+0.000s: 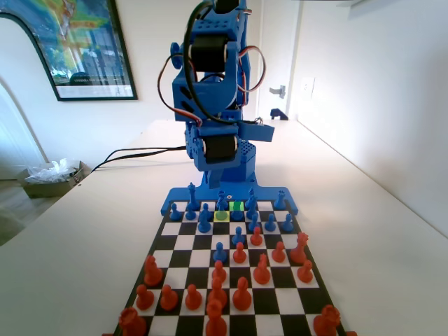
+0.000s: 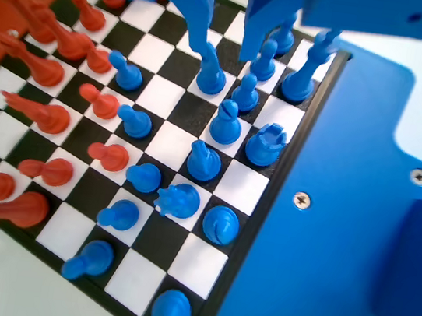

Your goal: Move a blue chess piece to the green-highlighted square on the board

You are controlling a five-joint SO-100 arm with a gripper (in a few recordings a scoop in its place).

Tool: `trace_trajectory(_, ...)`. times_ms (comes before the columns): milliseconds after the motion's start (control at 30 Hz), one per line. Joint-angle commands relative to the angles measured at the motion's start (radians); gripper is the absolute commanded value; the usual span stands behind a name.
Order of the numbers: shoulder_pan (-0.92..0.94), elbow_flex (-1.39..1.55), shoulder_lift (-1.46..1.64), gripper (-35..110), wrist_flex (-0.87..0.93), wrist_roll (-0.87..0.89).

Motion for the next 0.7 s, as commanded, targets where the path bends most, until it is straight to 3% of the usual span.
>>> trace_trajectory(0, 0.005, 0.003, -0.005, 8, -0.017, 0.003)
trace_trajectory(667, -0.029, 0.072, -0.064, 8, -0.095, 0.014)
